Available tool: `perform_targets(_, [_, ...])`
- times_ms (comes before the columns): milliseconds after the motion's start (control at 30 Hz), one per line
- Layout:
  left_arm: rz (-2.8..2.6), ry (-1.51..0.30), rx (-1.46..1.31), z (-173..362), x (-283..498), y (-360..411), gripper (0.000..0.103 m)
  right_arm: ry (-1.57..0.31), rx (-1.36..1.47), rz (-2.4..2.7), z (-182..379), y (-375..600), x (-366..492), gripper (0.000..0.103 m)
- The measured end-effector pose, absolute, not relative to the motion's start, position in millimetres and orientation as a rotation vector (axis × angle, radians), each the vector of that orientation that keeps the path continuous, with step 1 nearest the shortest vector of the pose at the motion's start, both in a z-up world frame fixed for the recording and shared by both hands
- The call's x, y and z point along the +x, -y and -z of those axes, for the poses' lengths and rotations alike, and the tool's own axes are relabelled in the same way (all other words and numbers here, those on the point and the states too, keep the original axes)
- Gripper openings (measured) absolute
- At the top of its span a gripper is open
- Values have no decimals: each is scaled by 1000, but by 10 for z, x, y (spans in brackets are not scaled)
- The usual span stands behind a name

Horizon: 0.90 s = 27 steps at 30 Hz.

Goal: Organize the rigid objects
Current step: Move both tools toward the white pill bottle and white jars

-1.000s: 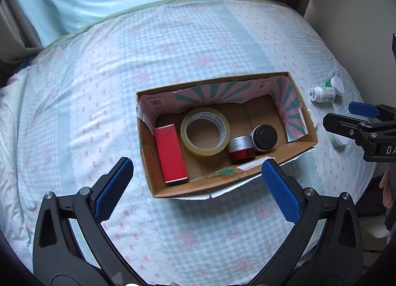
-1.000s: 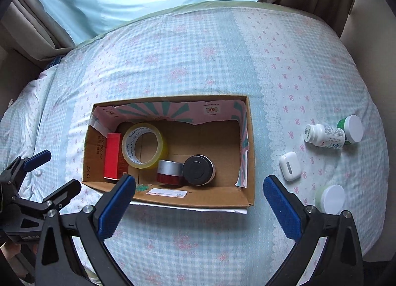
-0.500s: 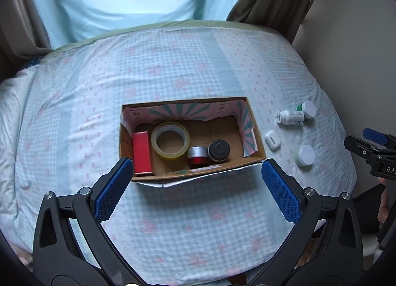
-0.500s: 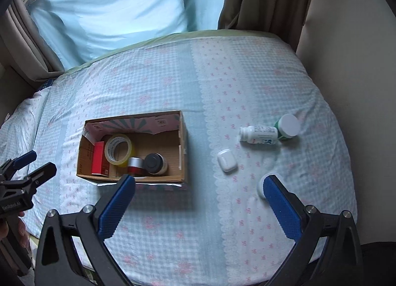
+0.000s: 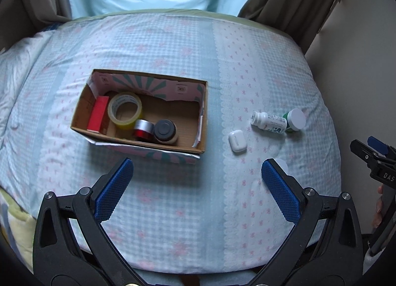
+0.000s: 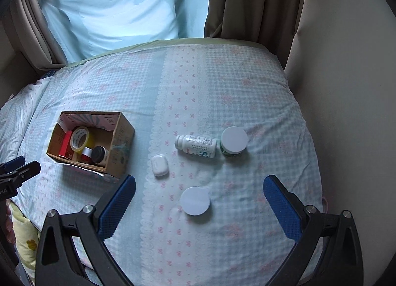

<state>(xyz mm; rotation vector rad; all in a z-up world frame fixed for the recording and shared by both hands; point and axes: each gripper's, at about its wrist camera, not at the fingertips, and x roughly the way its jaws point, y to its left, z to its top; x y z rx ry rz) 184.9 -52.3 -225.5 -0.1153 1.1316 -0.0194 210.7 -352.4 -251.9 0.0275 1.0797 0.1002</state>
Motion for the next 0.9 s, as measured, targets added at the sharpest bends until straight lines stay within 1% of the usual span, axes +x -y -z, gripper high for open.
perform_targets(200, [-25,-1158,-117,2668,1855,1085,103,-1070,33,-119,2867,3939,2353,103])
perform_targets(500, [-45,-1213,-129,3680,2188,1686,102,-1065,18,-139,3623,4168,2810,103])
perform_targets(733, [-105,-1243,-173,4316,2512,1771,95,-1093,-8,-158,4207,4189,3042,103])
perform_targets(833, [-130,-1252,-188,4527,2626,1777,90,-1093,-17,-169,4374,4175,3096,103])
perform_targets(900, [-138,-1254,-188,4629,2692,1797,90,-1094,-25,-177,4466,4165,3131,103])
